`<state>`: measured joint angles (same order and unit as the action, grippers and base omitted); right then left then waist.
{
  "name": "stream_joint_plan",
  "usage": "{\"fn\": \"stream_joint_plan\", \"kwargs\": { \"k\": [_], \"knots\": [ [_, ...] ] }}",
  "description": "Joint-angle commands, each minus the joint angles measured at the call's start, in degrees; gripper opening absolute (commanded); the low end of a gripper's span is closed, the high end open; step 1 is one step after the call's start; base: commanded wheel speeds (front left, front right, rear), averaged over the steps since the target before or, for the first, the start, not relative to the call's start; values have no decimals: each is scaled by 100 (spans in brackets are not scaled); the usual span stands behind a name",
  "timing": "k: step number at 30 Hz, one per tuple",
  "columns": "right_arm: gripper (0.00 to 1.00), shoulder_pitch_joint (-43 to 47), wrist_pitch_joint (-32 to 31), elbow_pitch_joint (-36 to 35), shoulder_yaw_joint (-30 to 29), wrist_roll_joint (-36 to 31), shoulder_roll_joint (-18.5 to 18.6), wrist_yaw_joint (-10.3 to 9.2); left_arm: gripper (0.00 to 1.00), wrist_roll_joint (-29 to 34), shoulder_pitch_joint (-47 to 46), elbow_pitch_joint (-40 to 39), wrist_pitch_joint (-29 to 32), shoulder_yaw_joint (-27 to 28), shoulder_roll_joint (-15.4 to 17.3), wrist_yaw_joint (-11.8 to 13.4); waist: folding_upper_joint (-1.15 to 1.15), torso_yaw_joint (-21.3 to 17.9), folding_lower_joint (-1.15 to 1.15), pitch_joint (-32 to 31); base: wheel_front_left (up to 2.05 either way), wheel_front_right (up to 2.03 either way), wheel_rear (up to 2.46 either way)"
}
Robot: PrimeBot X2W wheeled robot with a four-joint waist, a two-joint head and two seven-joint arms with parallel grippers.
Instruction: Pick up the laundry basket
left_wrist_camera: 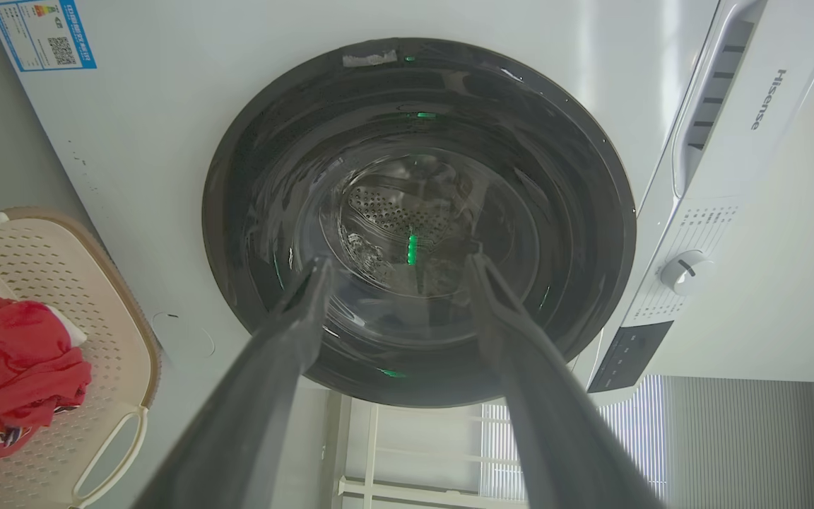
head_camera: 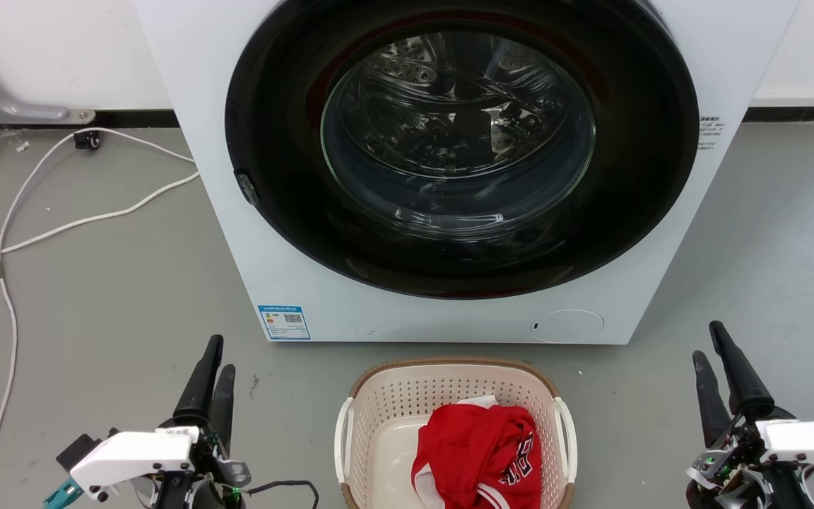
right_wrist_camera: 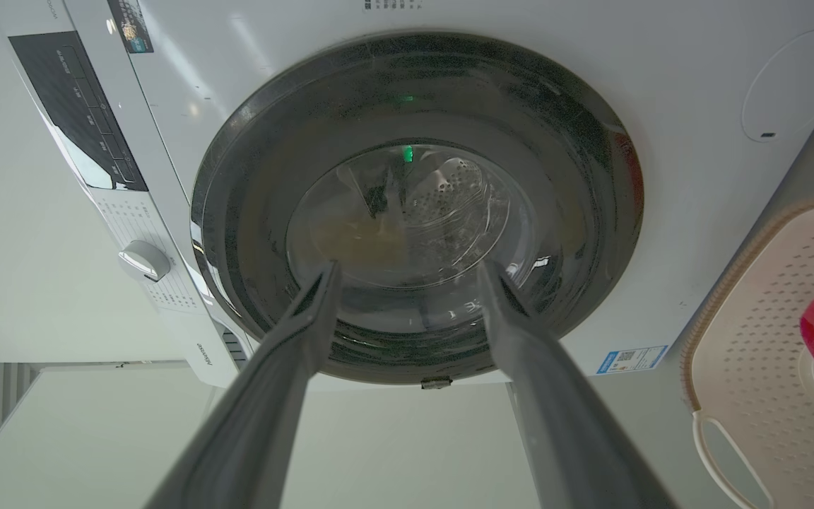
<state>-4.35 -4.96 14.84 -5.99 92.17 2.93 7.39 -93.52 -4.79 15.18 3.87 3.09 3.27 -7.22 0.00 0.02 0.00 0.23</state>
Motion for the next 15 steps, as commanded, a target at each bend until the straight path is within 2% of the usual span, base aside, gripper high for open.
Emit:
{"fn": "stream_joint_plan", "kwargs": {
  "k": [1,7,15],
  "knots": [
    [100,-110,86,-137,33,-77,26,2,100,12,-220,-132,-74,-91,25,-13,0,1,0,3,0,0,0],
    [100,-125,276,-187,151,-461,111,3,100,396,-280,-243,-232,-180,20,-14,0,3,0,6,0,0,0],
    [100,-164,481,-261,238,-1486,185,4,100,1510,-300,-430,-422,-281,14,-17,0,14,0,5,0,0,0]
  ]
}}
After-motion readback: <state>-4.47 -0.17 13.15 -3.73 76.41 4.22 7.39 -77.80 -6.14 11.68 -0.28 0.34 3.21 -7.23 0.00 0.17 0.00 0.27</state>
